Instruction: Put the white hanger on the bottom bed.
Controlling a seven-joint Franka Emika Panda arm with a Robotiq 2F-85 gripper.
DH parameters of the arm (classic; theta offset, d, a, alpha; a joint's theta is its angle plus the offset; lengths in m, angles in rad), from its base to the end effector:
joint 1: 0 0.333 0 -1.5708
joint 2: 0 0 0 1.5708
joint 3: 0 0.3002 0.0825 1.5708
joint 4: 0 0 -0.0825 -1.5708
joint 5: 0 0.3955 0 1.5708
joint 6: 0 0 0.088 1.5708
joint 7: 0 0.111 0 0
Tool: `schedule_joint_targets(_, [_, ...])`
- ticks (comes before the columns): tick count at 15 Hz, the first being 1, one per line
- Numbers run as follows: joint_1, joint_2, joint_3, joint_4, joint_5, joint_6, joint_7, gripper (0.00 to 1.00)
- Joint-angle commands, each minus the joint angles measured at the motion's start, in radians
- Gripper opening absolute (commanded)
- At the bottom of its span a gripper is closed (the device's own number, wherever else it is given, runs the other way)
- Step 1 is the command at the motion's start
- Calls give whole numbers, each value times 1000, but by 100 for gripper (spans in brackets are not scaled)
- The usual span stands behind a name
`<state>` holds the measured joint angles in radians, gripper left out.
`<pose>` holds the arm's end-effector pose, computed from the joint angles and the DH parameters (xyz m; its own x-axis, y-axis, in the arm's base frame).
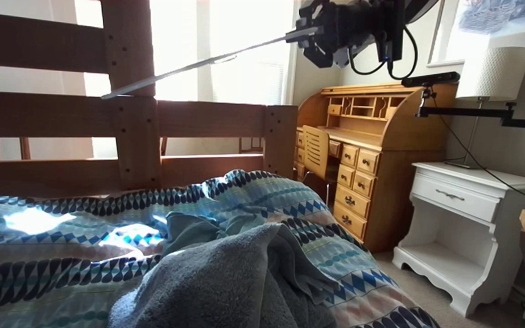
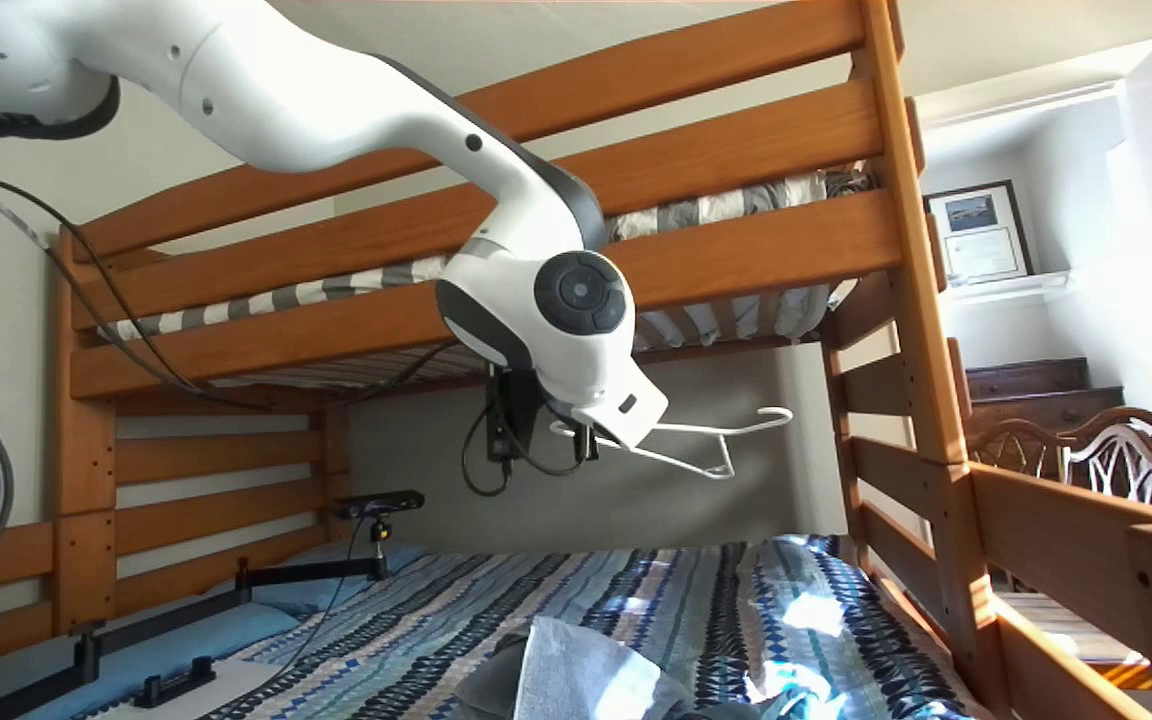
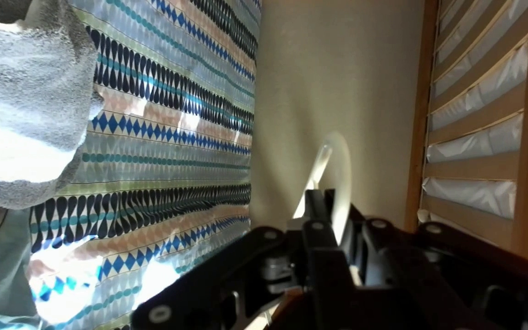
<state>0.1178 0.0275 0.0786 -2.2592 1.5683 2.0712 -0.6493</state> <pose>0.5204 0.1598 0.3479 0.9812 -0.1929 -0.0025 -0.0630 -0.3082 -0.9492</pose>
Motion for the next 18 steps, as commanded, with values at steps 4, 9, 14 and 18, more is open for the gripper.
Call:
schedule_joint_targets(4, [-28, 191, -6, 30, 34, -143, -109, 2])
schedule_joint_targets(9, [-29, 297, -18, 55, 15, -168, -155, 2])
schedule_joint_targets(14, [-21, 382, -33, 80, 4, -127, -174, 2])
schedule_joint_targets(18, [-19, 443, -49, 90, -17, -100, -156, 2])
